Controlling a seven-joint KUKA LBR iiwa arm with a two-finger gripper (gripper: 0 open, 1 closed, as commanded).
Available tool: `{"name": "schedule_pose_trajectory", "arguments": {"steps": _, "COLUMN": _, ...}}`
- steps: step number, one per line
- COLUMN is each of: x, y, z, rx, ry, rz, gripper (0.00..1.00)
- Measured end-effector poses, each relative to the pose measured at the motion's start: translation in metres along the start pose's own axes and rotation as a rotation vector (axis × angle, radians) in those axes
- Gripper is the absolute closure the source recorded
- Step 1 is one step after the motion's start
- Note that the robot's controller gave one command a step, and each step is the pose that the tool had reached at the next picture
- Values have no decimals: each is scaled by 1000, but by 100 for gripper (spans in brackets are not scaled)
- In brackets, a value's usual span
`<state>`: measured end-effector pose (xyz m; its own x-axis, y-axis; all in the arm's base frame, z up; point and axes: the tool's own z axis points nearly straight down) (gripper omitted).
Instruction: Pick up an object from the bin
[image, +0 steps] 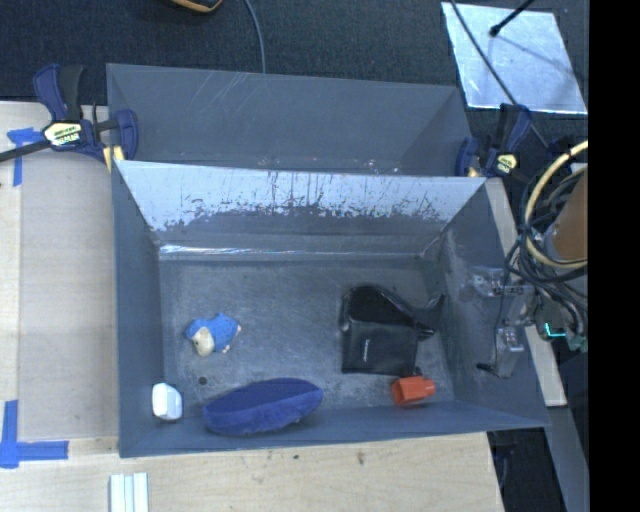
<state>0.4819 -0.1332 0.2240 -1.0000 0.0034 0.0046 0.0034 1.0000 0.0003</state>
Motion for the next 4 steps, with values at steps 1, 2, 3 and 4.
{"name": "schedule_pose_trajectory", "arguments": {"steps": 1, "x": -14, "y": 39, "z": 138, "rx": 3, "ry": -16, "rz": -187, "gripper": 0}}
{"name": "schedule_pose_trajectory", "arguments": {"steps": 2, "x": -47, "y": 122, "z": 147, "rx": 2, "ry": -19, "rz": -46, "gripper": 0}}
{"name": "schedule_pose_trajectory", "arguments": {"steps": 3, "x": -51, "y": 123, "z": 142, "rx": -2, "ry": -34, "rz": -48, "gripper": 100}}
{"name": "schedule_pose_trajectory", "arguments": {"steps": 4, "x": -60, "y": 135, "z": -21, "rx": 1, "ry": -18, "rz": -54, "gripper": 100}}
